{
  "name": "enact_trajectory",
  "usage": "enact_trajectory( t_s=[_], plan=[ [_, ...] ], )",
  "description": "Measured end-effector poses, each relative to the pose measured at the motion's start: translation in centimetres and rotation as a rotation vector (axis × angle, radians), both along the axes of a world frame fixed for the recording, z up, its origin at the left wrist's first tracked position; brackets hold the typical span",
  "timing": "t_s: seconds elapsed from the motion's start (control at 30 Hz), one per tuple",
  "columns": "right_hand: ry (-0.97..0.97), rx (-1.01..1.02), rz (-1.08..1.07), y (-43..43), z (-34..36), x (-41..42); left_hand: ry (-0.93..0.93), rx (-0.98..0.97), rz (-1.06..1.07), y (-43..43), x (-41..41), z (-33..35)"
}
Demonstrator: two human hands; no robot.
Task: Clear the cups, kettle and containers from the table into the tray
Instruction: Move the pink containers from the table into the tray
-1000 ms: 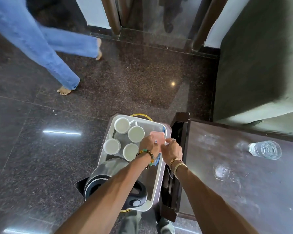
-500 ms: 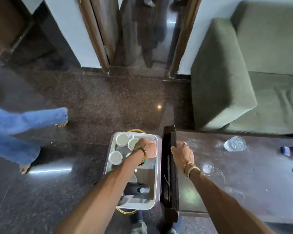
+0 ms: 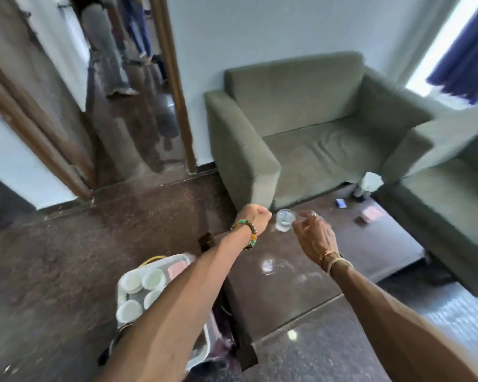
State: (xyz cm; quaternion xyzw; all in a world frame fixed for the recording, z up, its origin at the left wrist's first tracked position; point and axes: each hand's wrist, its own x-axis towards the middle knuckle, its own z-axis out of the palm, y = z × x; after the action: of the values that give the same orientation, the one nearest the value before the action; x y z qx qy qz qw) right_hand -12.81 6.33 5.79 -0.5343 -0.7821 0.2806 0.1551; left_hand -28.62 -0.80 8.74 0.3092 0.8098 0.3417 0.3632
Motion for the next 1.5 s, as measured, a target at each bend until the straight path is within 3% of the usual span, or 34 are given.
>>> enact_trajectory(
  t_s=[0.33,0.63,1.0,1.5],
  plan=[
    [-0.034,0.039,-0.283,3.7,1.3,28.6,0.046,0.182,-0.108,7.9,23.0,2.2],
    [0.064,0.081,-0.592,6.9,3.5,44.5,-0.062,0.214,-0.386,16.2,41.1,2.0],
    [-0.112,-0.115,-0.63,12.3,-1.6,53.4,-0.093,0.013,-0.536,25.3,50.8,-3.8],
    [-0.046,-0.154,-0.585,27.7,-1.6,55.1,-0.052,-0.027,-0.517,39.8,52.7,-3.7]
  ],
)
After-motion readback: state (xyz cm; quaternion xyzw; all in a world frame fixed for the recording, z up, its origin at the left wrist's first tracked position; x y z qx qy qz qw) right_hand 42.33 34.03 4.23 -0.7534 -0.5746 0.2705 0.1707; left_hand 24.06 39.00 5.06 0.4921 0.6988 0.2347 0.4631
